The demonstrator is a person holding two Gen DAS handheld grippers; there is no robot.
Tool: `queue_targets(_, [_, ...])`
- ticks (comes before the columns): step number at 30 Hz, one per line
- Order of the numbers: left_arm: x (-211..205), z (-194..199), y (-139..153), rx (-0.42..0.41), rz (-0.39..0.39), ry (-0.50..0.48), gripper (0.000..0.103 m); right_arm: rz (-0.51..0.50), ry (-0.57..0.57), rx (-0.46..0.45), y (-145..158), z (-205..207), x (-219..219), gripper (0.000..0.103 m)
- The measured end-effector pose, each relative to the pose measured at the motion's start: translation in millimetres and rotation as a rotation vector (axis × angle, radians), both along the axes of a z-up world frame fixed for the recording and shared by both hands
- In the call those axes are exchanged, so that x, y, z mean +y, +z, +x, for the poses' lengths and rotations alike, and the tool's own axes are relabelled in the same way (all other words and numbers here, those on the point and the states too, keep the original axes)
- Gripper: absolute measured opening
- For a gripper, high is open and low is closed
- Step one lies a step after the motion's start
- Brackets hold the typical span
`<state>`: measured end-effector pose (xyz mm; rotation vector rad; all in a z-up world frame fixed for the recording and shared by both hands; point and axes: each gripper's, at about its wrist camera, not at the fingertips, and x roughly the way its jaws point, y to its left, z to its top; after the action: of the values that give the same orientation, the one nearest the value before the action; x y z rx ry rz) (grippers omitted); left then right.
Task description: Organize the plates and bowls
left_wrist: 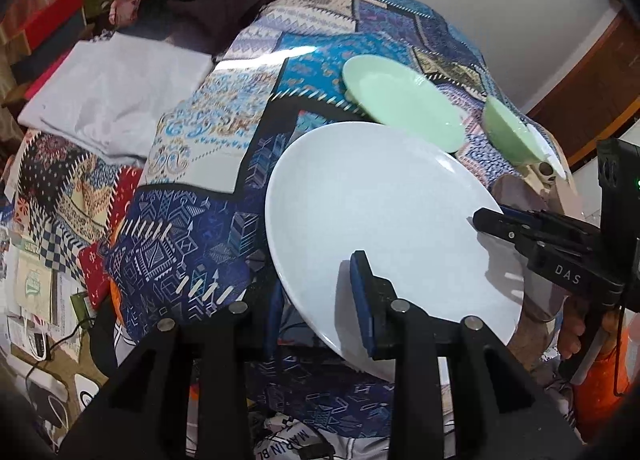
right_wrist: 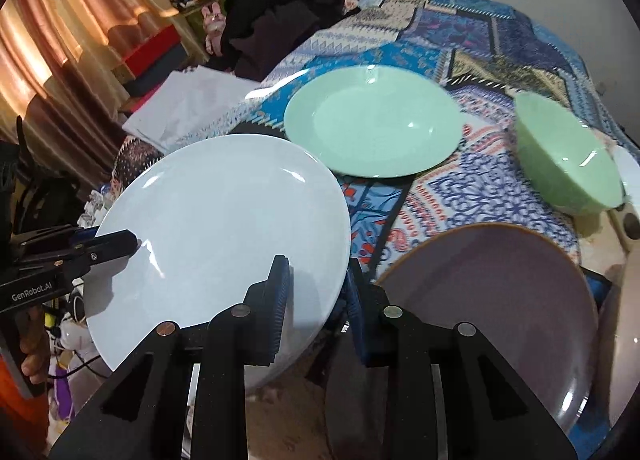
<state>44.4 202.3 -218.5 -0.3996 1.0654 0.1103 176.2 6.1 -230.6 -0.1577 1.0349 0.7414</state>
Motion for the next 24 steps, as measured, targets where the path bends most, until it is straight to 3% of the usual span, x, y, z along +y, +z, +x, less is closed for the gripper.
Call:
queue_targets(13, [-51.4, 16.8, 37.2, -0.086, 0.034, -0.095, 0.032, 0.042, -0.110, -0.066, 25.5, -5.8, -61.0, 0.025])
queue_targets(24, [-100.6, 42.6, 36.5, -0.081, 0.012, -0.202, 0.032, 0.034, -0.222, -0.053, 18.4, -14.1, -115.2, 0.025])
